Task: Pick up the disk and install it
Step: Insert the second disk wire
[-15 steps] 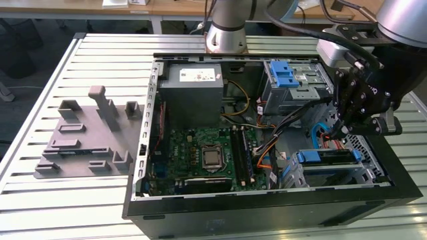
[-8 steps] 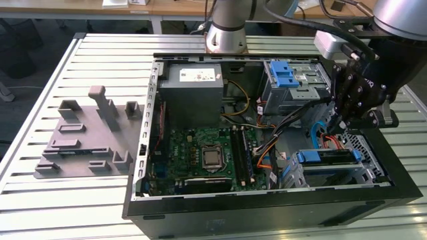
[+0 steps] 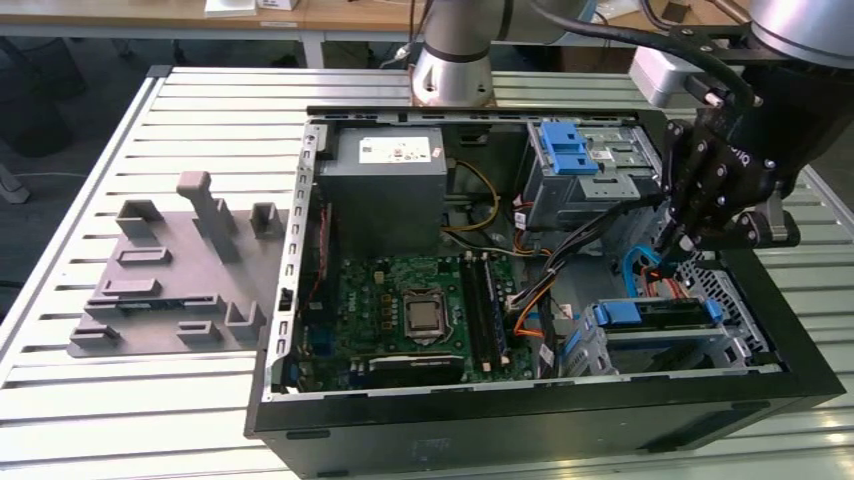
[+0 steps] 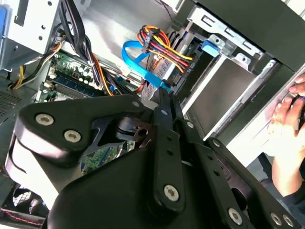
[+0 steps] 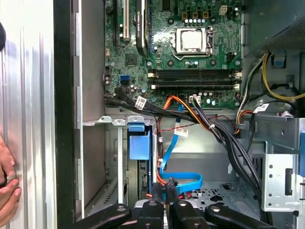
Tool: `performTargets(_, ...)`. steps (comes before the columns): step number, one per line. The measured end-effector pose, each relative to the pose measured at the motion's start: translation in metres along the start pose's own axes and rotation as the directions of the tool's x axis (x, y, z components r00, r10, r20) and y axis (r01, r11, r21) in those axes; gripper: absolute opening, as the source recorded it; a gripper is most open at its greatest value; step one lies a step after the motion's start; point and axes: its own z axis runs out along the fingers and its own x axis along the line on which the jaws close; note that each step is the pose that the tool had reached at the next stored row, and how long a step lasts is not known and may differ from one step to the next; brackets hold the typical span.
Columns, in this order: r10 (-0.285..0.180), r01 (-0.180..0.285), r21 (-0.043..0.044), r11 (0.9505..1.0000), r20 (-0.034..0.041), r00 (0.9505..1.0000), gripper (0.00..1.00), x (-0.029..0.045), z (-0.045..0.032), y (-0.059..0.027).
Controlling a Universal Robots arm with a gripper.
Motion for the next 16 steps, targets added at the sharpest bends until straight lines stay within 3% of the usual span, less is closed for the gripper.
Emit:
performTargets(2, 0.001, -0.001, -0.0009, 1.0000, -0.0034, 1.0000, 0.18, -0.0002, 0.0023, 0.0000)
performTargets(4, 0.001, -0.001, -0.0008, 1.0000, -0.0118, 0.9999, 0.19, -0.0004, 0.0039, -0.0001)
performTargets(5, 0.001, -0.001, -0.0007, 1.0000, -0.0148, 0.9999, 0.25, -0.0005, 0.0052, -0.0001)
performTargets(11, 0.001, -0.001, -0.0006, 1.0000, -0.0218, 0.9998, 0.25, -0.0022, 0.0150, -0.0003)
performTargets(16, 0.001, -0.001, -0.0003, 1.0000, -0.0373, 0.9993, 0.24, -0.0027, 0.0189, -0.0006)
